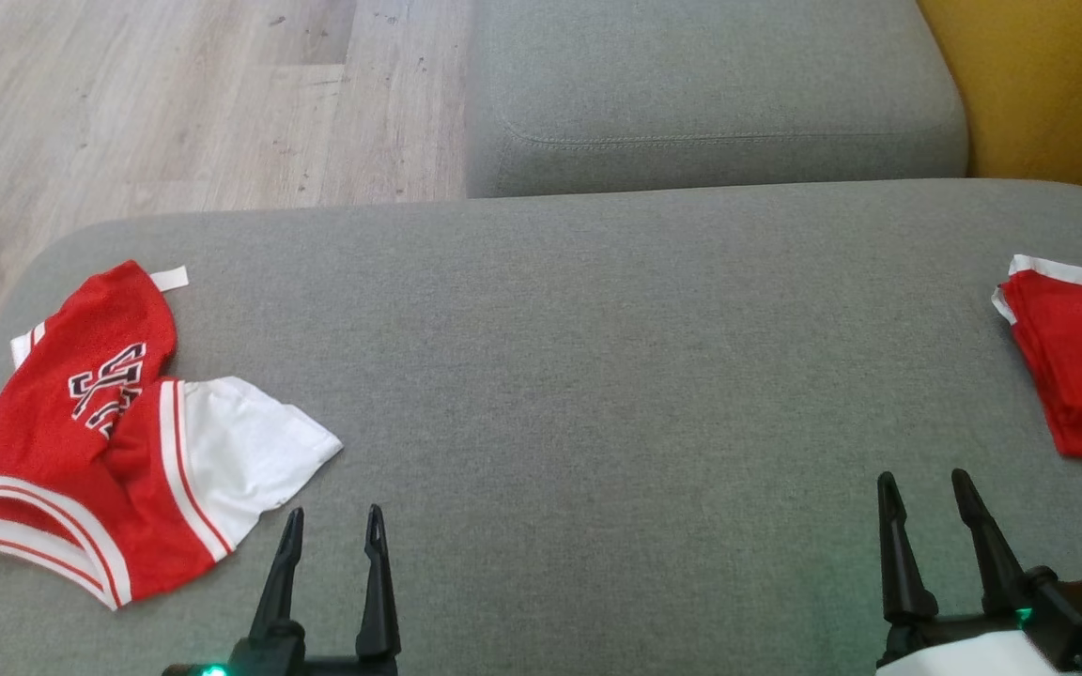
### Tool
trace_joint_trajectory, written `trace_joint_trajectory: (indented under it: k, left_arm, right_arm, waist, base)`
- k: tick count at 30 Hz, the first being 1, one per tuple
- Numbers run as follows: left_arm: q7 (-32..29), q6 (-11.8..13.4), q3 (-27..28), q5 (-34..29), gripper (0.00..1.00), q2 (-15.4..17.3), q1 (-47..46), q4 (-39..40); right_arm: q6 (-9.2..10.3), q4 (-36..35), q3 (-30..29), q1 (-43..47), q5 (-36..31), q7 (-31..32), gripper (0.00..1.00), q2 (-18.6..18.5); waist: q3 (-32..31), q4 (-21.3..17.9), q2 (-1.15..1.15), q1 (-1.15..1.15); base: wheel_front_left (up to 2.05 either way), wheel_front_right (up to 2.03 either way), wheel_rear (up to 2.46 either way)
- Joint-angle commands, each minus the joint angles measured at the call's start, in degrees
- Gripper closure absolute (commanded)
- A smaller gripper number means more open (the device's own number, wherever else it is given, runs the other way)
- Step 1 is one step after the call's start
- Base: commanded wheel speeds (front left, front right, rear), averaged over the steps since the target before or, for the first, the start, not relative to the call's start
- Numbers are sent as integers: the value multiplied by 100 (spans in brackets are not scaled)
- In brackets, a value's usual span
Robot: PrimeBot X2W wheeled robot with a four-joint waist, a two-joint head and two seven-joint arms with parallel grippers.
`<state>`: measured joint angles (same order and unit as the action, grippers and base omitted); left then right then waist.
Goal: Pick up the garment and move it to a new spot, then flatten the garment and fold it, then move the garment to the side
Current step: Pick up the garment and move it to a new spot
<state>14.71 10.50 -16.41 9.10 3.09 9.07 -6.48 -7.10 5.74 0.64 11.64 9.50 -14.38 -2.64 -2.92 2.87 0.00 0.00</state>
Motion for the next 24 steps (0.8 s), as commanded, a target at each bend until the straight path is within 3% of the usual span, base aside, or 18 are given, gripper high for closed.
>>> trace_joint_trajectory:
  k: [1,8,24]
  left_arm:
    - [29,-35,205,-31,0,-21,-270,148]
    - [29,-30,193,-34,0,-21,-321,131]
    - [29,115,725,80,0,-21,-159,333]
  right_arm:
    - [-39,-195,117,-223,-40,-62,0,-35]
    - [-39,-221,146,-180,-91,-62,0,-29]
    - [-39,-245,399,-165,-115,-62,0,-58]
  waist:
    - [0,18,0,0]
    - [43,325,0,0]
    - [132,2107,0,0]
  base:
    - [0,0,0]
    - [0,0,0]
    - [0,0,0]
